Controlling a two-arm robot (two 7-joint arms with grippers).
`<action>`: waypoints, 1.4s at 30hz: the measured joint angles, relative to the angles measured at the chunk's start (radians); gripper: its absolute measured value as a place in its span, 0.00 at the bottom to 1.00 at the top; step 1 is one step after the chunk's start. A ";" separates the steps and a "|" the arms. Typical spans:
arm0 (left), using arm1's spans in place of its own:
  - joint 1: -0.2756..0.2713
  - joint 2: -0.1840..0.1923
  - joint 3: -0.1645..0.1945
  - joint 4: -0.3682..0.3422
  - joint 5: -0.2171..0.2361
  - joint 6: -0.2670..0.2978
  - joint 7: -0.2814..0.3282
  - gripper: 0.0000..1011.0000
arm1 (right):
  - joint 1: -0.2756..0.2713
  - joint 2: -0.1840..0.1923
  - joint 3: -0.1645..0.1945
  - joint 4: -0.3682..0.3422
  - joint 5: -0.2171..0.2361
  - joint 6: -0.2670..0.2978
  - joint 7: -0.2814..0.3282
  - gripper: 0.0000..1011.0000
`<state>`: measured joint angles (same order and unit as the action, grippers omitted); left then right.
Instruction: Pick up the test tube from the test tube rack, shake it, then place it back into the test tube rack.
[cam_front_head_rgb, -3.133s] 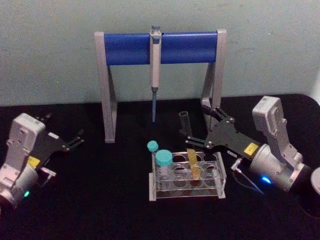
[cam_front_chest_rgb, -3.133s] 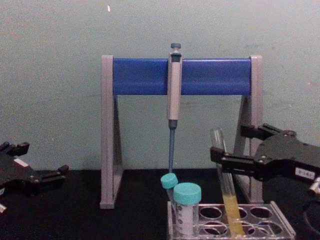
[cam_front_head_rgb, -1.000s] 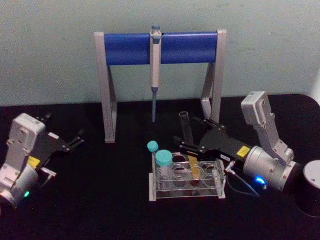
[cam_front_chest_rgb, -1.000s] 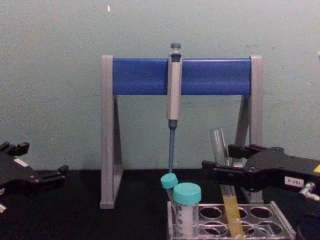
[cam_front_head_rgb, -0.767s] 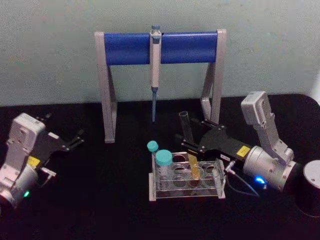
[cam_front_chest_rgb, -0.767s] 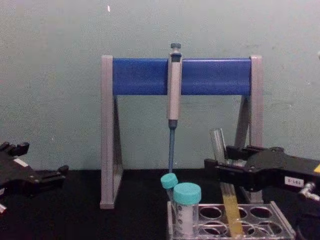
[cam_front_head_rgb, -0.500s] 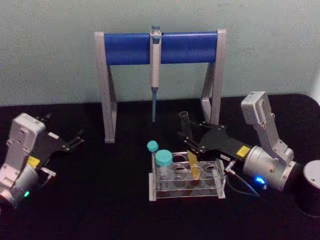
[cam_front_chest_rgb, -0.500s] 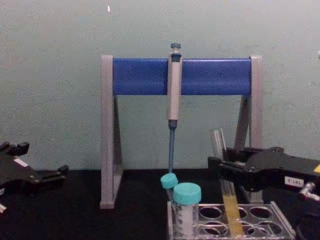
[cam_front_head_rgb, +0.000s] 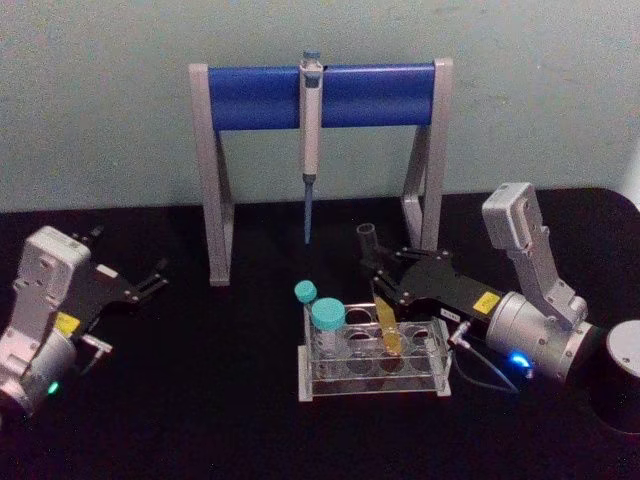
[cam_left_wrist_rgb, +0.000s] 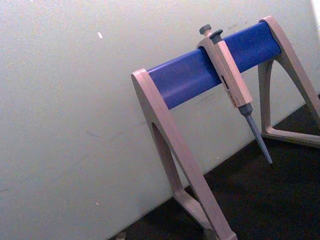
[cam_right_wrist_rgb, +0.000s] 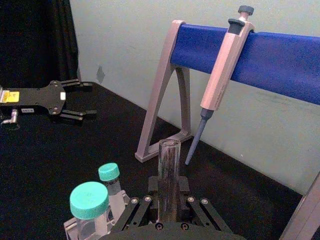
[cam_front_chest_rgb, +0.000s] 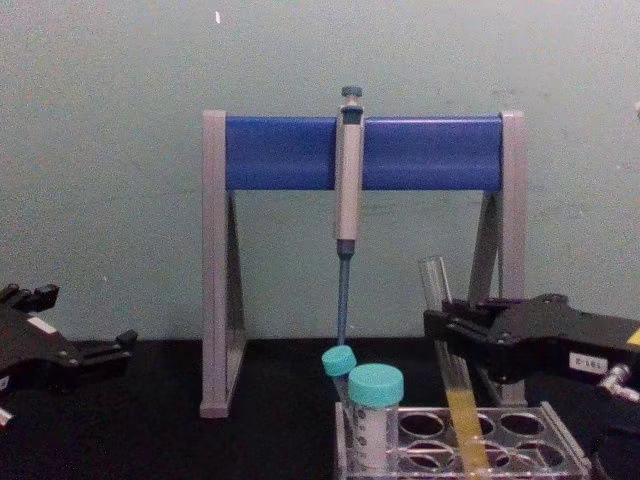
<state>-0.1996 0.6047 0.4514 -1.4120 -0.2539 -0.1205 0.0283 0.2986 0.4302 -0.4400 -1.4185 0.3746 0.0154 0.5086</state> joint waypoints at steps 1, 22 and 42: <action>0.000 0.000 0.000 0.000 0.000 0.000 0.000 0.99 | 0.000 0.000 0.000 0.000 0.000 0.000 0.000 0.23; 0.000 0.000 0.000 0.000 0.000 0.000 0.000 0.99 | -0.012 0.003 0.021 -0.021 0.041 -0.031 0.023 0.23; 0.000 0.000 0.000 0.000 0.000 0.000 0.000 0.99 | -0.079 0.010 0.116 -0.153 0.068 -0.163 -0.037 0.23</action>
<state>-0.1996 0.6047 0.4514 -1.4120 -0.2539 -0.1206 0.0283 0.2201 0.4404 -0.3236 -1.5717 0.4427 -0.1474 0.4721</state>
